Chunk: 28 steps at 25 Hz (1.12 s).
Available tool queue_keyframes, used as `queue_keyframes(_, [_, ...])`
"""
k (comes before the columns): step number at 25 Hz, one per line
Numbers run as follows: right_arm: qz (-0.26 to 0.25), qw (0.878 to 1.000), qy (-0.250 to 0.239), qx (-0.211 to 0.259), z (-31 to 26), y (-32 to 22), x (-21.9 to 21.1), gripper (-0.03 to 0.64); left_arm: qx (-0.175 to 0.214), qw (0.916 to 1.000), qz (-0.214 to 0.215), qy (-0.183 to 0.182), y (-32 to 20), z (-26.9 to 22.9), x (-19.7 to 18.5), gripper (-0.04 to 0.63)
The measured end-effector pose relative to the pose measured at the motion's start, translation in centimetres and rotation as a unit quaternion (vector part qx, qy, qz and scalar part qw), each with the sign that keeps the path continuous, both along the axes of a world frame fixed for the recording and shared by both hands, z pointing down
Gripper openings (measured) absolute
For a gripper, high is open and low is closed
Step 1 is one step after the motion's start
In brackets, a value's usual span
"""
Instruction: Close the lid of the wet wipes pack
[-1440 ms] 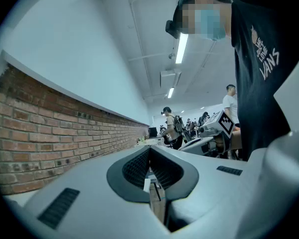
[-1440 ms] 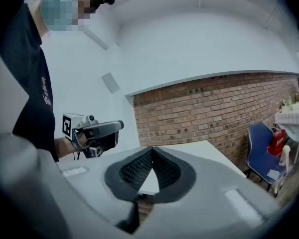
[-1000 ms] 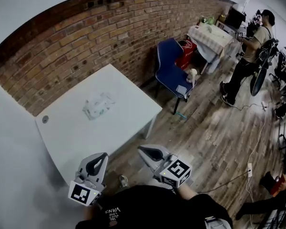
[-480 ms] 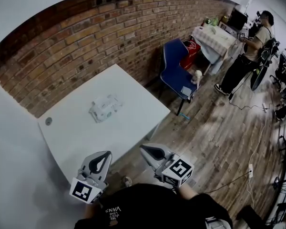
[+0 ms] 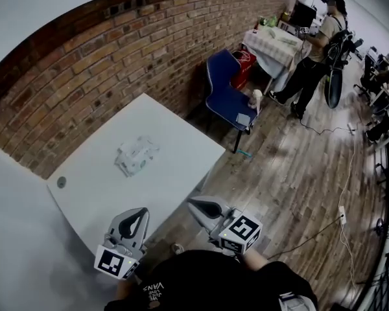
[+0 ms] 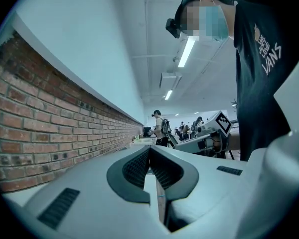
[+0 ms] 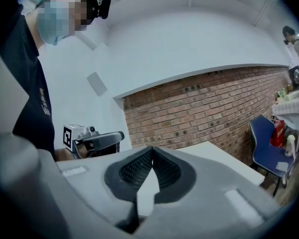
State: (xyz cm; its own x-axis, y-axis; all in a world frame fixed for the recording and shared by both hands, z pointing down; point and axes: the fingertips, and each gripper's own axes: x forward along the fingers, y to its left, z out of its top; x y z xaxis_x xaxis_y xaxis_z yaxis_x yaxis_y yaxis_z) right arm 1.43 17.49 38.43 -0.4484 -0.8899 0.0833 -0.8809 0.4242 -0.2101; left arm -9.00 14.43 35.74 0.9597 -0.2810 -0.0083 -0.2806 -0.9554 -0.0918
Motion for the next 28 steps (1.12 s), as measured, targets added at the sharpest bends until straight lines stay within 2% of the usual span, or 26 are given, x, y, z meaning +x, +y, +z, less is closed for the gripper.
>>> queue_keyframes(4, [0.013, 1.0, -0.002, -0.002, 0.5, -0.2, 0.1, -0.002, 0.001, 0.9999, 0.016, 0.002, 0.1, 0.4, 0.2, -0.002])
queue_keyframes(12, [0.02, 1.0, -0.01, 0.008, 0.6, -1.4, -1.9, -0.002, 0.004, 0.9995, 0.03, 0.003, -0.5, 0.6, -1.9, -0.002])
queue_keyframes(19, [0.019, 0.999, -0.036, 0.013, 0.3, -2.8, -2.8, -0.002, -0.008, 0.9998, 0.014, 0.007, -1.9, 1.4, -3.0, -0.002])
queue_keyframes(28, [-0.013, 1.0, -0.029, 0.003, 0.8, -7.2, -1.6, -0.002, -0.018, 0.9995, -0.025, 0.004, -5.8, 2.3, -2.3, -0.002])
